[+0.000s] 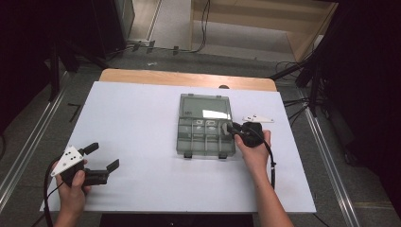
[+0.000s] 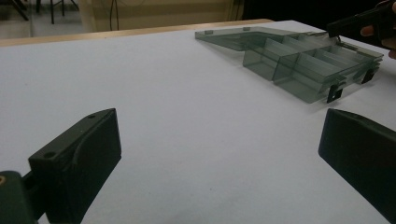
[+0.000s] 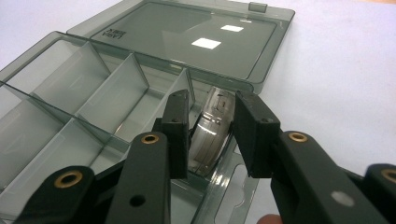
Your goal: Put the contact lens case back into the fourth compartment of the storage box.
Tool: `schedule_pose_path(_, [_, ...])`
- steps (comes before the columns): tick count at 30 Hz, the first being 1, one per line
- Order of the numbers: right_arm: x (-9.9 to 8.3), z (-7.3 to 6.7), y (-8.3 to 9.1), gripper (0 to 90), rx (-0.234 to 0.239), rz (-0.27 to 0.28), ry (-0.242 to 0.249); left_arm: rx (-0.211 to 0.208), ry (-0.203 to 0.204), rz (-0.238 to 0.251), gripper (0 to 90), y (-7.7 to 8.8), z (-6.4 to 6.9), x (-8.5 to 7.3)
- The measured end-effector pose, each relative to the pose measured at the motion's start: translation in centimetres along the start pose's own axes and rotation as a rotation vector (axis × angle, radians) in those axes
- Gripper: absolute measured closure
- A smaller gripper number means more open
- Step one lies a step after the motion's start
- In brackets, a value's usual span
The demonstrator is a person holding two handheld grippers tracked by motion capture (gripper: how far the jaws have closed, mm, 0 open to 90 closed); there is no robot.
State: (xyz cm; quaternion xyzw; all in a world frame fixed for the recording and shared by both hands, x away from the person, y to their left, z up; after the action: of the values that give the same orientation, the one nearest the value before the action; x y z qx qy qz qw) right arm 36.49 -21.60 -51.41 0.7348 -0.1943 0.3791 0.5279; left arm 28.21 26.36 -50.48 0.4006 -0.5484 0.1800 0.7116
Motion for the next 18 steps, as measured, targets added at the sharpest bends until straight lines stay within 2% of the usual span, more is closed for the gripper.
schedule_pose_path(3, [0.0,-0.2,0.0,65.0,-0.011,0.002,0.004,0.000,0.001,0.001,0.0,0.0,0.0,0.0])
schedule_pose_path(12, [0.0,-0.7,-0.1,65.5,-0.045,0.002,0.069,0.000,-0.001,-0.002,0.0,0.0,0.0,0.0])
schedule_pose_path(14, [-0.1,-1.0,-0.3,69.4,-0.037,-0.001,0.077,0.000,-0.001,-0.002,0.0,0.0,0.0,0.0])
schedule_pose_path(15, [-0.2,-1.1,-0.6,69.4,-0.031,-0.016,0.096,0.000,-0.002,-0.002,0.0,-0.1,0.0,0.0])
schedule_pose_path(16, [-0.4,-1.3,-0.8,69.5,-0.046,-0.018,0.137,-0.001,-0.001,-0.002,0.0,0.0,0.0,0.0])
schedule_pose_path(18, [-0.4,-1.4,-0.8,69.6,-0.057,-0.013,0.139,-0.001,-0.002,-0.002,0.0,0.0,0.0,0.0])
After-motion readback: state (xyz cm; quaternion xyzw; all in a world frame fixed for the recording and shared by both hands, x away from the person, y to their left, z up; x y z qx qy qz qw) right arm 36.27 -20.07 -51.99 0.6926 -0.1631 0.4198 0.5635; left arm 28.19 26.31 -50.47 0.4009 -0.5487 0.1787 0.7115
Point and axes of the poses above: each handheld gripper's, and its own axes: y roughly backward along the jaws, x roughly out of its top, z roughly to its right, the point moved 4 cm from there along -y, roughly forward along the jaws, and after that the axes turned 2 degrees about -z, right-handed, at the moved point
